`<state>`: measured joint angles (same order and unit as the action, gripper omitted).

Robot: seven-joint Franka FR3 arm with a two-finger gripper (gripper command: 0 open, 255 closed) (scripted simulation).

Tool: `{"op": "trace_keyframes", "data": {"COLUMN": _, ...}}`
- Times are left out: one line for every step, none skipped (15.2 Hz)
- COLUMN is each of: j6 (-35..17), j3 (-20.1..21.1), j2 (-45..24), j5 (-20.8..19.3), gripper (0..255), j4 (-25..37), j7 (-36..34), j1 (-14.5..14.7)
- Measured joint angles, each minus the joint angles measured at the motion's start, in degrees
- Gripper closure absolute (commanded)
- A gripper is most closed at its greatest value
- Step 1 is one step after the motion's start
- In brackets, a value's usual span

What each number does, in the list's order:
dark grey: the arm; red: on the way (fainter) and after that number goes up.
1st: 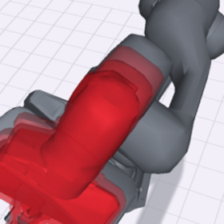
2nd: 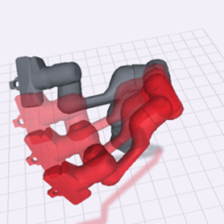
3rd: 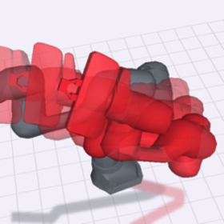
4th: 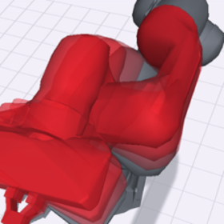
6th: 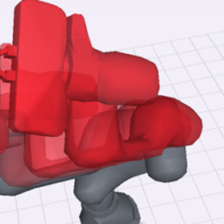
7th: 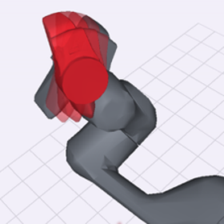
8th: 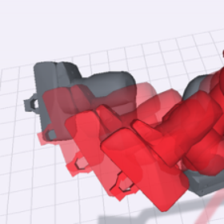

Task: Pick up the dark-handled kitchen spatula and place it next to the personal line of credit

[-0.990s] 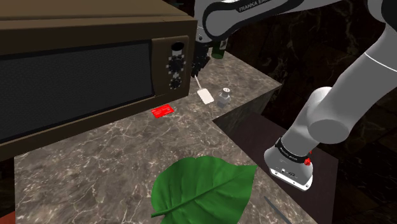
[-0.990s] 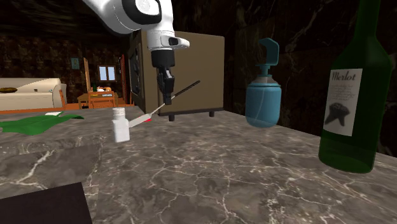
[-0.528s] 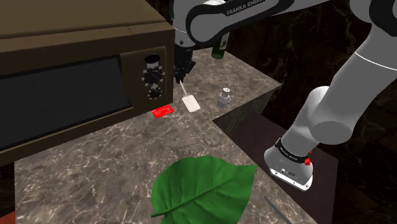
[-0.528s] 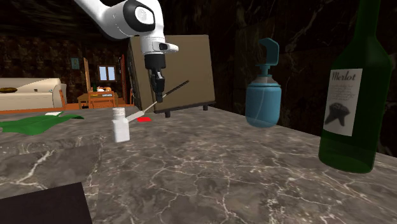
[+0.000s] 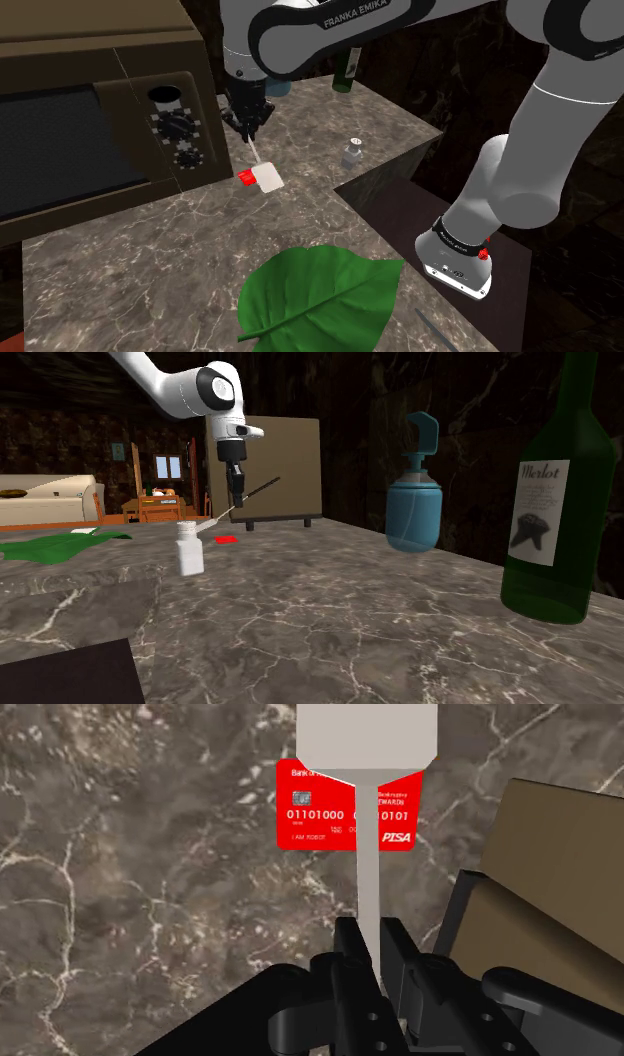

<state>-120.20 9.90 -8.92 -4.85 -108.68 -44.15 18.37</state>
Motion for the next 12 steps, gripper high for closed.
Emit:
{"op": "trace_keyframes", "data": {"j6": 0.5, "j3": 0.3, "j2": -1.7, "j5": -0.4, "gripper": 255, "j4": 2.2, "j7": -1.0, "j1": 0.6}}
{"op": "trace_keyframes", "data": {"j6": 1.2, "j3": 0.7, "j2": -3.1, "j5": -0.9, "gripper": 255, "j4": 4.2, "j7": -2.4, "j1": 1.4}}
{"op": "trace_keyframes", "data": {"j6": 2.2, "j3": 1.0, "j2": -4.8, "j5": -1.3, "gripper": 255, "j4": 6.7, "j7": -3.4, "j1": 2.2}}
{"op": "trace_keyframes", "data": {"j6": 3.2, "j3": 1.4, "j2": -6.7, "j5": -1.8, "gripper": 255, "j4": 9.4, "j7": -4.6, "j1": 3.1}}
{"op": "trace_keyframes", "data": {"j6": 4.1, "j3": 1.7, "j2": -8.4, "j5": -2.2, "gripper": 255, "j4": 11.8, "j7": -5.8, "j1": 4.1}}
{"op": "trace_keyframes", "data": {"j6": 4.7, "j3": 1.9, "j2": -9.7, "j5": -2.6, "gripper": 255, "j4": 13.8, "j7": -6.7, "j1": 4.8}}
{"op": "trace_keyframes", "data": {"j6": 5.4, "j3": 2.1, "j2": -11.0, "j5": -2.9, "gripper": 255, "j4": 15.7, "j7": -7.6, "j1": 5.5}}
{"op": "trace_keyframes", "data": {"j6": 6.2, "j3": 2.3, "j2": -12.2, "j5": -3.3, "gripper": 255, "j4": 17.6, "j7": -8.6, "j1": 6.4}}
{"op": "trace_keyframes", "data": {"j6": 7.4, "j3": 2.5, "j2": -14.5, "j5": -3.8, "gripper": 255, "j4": 21.0, "j7": -9.7, "j1": 7.5}}
{"op": "trace_keyframes", "data": {"j6": 8.2, "j3": 2.6, "j2": -16.0, "j5": -4.2, "gripper": 255, "j4": 23.0, "j7": -10.5, "j1": 8.3}}
{"op": "trace_keyframes", "data": {"j6": 10.2, "j3": 2.6, "j2": -18.0, "j5": -4.7, "gripper": 255, "j4": 26.5, "j7": -11.4, "j1": 9.2}}
{"op": "trace_keyframes", "data": {"j6": 14.1, "j3": 2.6, "j2": -20.2, "j5": -5.2, "gripper": 255, "j4": 30.6, "j7": -12.2, "j1": 10.2}}
